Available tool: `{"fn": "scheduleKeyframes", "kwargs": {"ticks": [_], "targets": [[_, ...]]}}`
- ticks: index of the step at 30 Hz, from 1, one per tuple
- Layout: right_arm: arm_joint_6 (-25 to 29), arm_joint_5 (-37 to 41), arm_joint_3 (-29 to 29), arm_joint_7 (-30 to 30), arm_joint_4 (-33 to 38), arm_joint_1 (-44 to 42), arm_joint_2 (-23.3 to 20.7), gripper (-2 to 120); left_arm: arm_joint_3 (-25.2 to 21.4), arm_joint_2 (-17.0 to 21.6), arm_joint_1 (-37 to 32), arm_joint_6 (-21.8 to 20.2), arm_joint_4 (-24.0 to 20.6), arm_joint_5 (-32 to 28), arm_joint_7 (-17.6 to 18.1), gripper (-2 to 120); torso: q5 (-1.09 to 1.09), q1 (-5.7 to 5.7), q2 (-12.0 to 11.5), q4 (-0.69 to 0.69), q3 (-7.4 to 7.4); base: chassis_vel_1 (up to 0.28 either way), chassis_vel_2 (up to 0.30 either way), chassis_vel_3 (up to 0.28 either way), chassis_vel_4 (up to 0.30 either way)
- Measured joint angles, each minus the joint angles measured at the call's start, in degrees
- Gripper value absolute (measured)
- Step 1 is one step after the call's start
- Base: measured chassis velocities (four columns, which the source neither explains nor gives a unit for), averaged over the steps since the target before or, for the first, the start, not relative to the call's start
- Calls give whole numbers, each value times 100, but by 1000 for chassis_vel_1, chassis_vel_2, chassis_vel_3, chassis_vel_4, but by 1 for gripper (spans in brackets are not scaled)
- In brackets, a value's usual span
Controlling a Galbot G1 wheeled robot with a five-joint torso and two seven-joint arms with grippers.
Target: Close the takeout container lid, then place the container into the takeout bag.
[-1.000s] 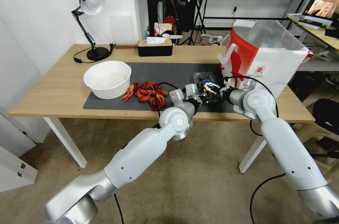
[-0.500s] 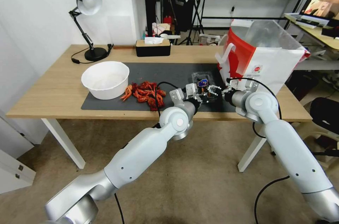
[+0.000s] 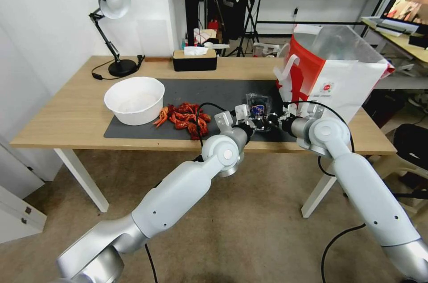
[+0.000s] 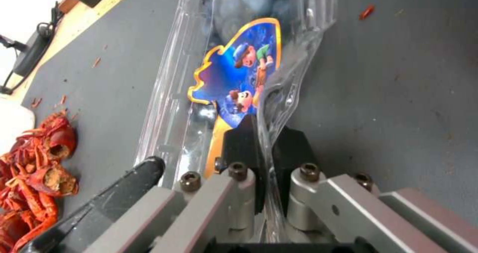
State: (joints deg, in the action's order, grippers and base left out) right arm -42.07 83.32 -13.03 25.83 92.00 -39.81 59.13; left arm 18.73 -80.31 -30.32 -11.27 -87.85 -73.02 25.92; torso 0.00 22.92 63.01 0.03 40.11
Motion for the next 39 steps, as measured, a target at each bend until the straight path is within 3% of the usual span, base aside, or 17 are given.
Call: {"fn": "scheduleKeyframes", "kwargs": {"ticks": [17,24,27,30,31,34,39], "targets": [[-5,95,-125,91,62,-11,-80,0,-168,71,64,42,-167,9,5,0,-1,0,1,-6,1,0,0,0,0],[-5,147,-161,97,101,-9,-117,0,-366,464,30,23,-580,123,0,0,-1,0,0,-5,1,0,0,0,0],[-4,156,-167,98,113,-13,-117,0,-407,631,-48,36,-706,377,-80,0,-1,0,0,-4,0,0,0,0,0],[-1,185,-180,97,151,-15,-103,0,-523,958,-284,130,-1025,1196,-282,1,-1,0,1,-5,0,0,0,0,0],[-1,185,-180,97,151,-15,-103,0,-523,958,-284,130,-1025,1196,-282,1,-1,0,1,-5,0,0,0,0,0],[-1,217,-189,57,186,-6,-79,0,-709,1273,-615,249,-1378,1897,-447,15,-2,-1,1,-4,0,0,0,0,0],[3,238,-192,13,230,13,-54,0,-858,1515,-944,325,-1650,2357,-515,27,0,-1,0,-3,0,0,0,0,0]]}}
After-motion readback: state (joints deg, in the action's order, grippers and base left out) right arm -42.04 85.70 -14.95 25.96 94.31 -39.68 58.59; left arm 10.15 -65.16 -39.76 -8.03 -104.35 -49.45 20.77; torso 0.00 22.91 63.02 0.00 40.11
